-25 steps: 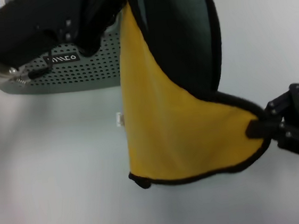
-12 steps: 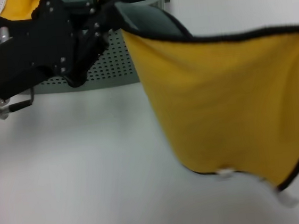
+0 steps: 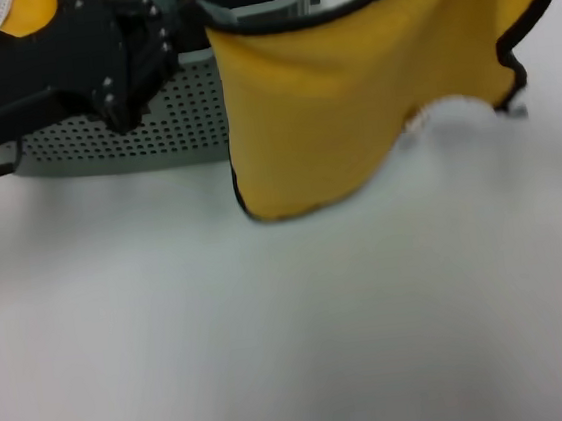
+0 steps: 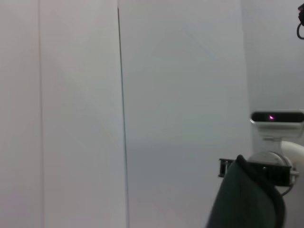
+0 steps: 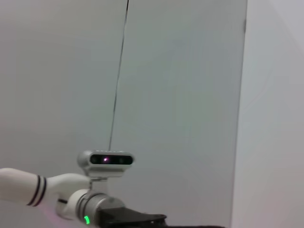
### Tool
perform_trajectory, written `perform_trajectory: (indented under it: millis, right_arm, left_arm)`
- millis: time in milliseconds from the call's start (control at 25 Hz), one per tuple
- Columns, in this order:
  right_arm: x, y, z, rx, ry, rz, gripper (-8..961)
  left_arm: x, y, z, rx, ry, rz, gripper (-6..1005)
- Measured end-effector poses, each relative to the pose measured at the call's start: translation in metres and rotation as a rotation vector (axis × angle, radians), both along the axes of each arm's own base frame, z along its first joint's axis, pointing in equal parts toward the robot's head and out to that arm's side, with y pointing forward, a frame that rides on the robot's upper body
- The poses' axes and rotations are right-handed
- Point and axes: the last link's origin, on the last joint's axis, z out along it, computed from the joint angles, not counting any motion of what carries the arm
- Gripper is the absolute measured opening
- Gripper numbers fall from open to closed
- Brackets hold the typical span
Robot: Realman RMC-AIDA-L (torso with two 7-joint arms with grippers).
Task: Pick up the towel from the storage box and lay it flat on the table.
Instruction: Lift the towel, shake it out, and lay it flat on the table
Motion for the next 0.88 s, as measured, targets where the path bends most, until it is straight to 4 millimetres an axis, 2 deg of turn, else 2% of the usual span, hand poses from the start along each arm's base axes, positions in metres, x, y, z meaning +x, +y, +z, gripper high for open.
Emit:
perform_trajectory:
  millis: [120,280,440,520,600,680,720,760,880]
  right_arm:
    - [0.002,-0.011,-0.01,-0.067,-0.025,0.002,16]
    - [0.005,-0.037,-0.022,-0.176,-0.036,0.022,15]
    - [-0.004,-0.058,-0.013,-0.197,0.004,0.076,15]
    - [-0.005,-0.058,-0.011,-0.197,0.016,0.072,15]
    - [-0.003,-0.05,-0.019,-0.225,0.021,0.034,16]
    - [-0.001,-0.037,-0.037,-0.284,0.016,-0.026,16]
    - [0.001,-0.029,-0.049,-0.318,0.01,-0.061,16]
    - [0.002,-0.02,-0.062,-0.341,-0.006,-0.097,16]
    - [0.006,0.001,-0.091,-0.363,-0.057,-0.19,18]
  left_arm:
    - [-0.005,-0.014,0.007,-0.036,-0.001,-0.019,23]
    - [-0.018,-0.045,0.027,-0.076,-0.062,-0.058,23]
    - [-0.033,-0.07,0.049,-0.053,-0.103,-0.039,23]
    - [-0.037,-0.073,0.051,-0.063,-0.083,-0.017,24]
    - [-0.04,-0.068,0.046,-0.093,-0.049,0.031,24]
    - [-0.047,-0.056,0.036,-0.125,0.004,0.122,24]
    - [-0.047,-0.056,0.036,-0.125,0.004,0.122,24]
    - [-0.058,-0.037,0.021,-0.136,0.078,0.239,24]
    - [-0.064,-0.018,0.007,-0.137,0.148,0.328,24]
